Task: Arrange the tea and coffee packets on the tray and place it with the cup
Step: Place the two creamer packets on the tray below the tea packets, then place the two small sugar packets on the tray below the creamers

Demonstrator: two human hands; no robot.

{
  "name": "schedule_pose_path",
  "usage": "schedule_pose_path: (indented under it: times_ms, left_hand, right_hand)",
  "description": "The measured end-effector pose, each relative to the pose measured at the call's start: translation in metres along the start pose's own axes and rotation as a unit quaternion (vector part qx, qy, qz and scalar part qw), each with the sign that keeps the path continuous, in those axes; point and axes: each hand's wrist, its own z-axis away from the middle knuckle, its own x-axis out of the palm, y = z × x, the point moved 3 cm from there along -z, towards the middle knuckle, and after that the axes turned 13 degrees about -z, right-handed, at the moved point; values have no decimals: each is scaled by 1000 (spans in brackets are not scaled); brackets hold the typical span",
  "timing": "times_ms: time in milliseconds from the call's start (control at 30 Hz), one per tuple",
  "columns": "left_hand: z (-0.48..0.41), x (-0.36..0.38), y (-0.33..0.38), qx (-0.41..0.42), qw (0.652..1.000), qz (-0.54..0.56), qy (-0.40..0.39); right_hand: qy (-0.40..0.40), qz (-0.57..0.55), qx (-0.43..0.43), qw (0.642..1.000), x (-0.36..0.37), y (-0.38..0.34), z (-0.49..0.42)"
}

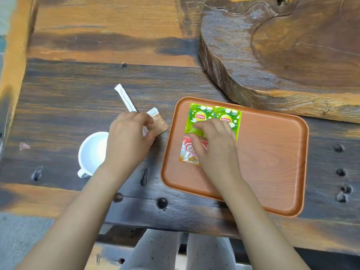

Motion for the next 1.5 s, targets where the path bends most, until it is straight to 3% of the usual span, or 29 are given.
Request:
schedule_pose_path:
  times_ms: [133,233,400,533,667,800,900,967,1067,1167,1333,1500]
  left_hand:
    - [-17,11,-14,-19,964,-204,-171]
    - [-25,24,-13,5,950,-259,-176]
    - [-32,30,-20,-18,952,-247,-178]
    - [-36,30,-28,-47,958,-186,-215]
    - [-35,22,-31,-54,966,-138,-213]
    - [-27,4,-36,-51,981,-53,-181]
    - [-10,-17,-40,-75,987,68,-124]
    - [4,-30,-40,-75,987,130,-59]
    - [25,-35,-37,-78,973,216,15]
    - [38,-22,-31,-100,944,312,35]
    - [42,-3,-11,-104,888,447,-19]
    - [43,-6,0,-94,888,449,-20]
  right_hand:
    - [-138,95,-50,985,43,-26,-53]
    - [-174,170,-35,969,73,-33,-75]
    - [-119,221,-12,968,98,-36,-78]
    - [-145,177,14,973,102,-38,-77]
    - [-120,90,17,989,96,-36,-75]
    - [-78,-105,10,991,67,-33,-68]
    - [-45,-257,62,963,28,-28,-50]
    - [-24,-301,87,949,6,-19,-28]
    - [-24,-298,119,947,-10,-4,11]
    - [-51,-251,151,955,-6,8,50]
    - [-92,-101,36,990,18,14,79]
    - [-103,-55,-7,993,23,20,84]
